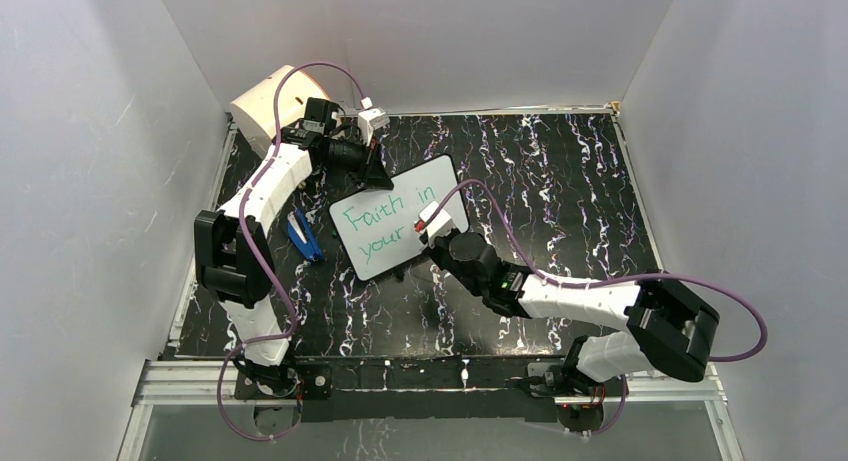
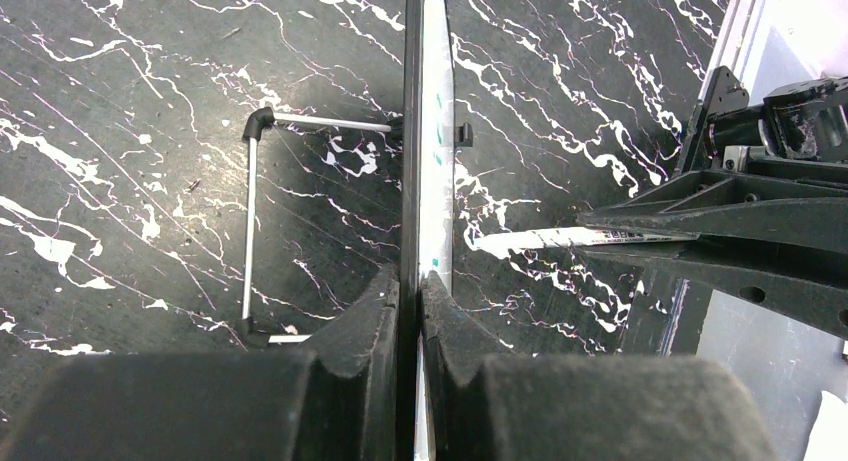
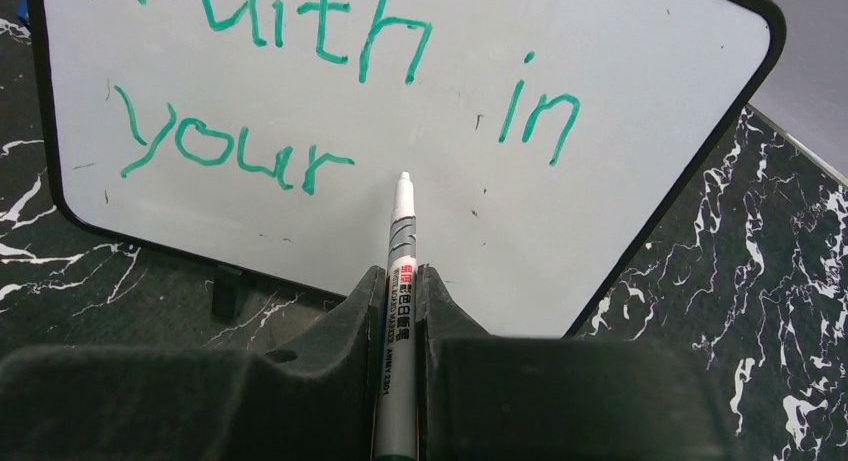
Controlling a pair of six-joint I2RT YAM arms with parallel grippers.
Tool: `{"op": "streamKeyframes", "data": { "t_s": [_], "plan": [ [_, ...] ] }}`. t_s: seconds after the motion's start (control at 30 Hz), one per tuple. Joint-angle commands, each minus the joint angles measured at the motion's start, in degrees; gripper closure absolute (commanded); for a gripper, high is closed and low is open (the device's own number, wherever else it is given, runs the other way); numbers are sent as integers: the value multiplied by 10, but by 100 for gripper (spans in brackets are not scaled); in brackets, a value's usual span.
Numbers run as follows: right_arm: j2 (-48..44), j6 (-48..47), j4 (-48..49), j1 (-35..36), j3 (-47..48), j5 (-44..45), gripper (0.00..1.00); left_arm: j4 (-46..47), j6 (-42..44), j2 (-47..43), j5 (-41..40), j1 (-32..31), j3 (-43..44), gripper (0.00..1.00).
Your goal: Write a sentence on the whiteboard
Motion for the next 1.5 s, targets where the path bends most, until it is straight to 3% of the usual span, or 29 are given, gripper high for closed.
{"op": "streamKeyframes", "data": {
  "t_s": [0.0, 0.6, 1.47],
  "plan": [
    [5, -7, 48, 3, 32, 10, 100, -37, 13, -1, -55, -7, -23, 100],
    [49, -8, 62, 3, 41, 42, 100, -36, 10, -1, -56, -7, -25, 100],
    [48, 11, -1, 3, 54, 42, 100, -35, 7, 2, -52, -8, -22, 100]
  ]
}}
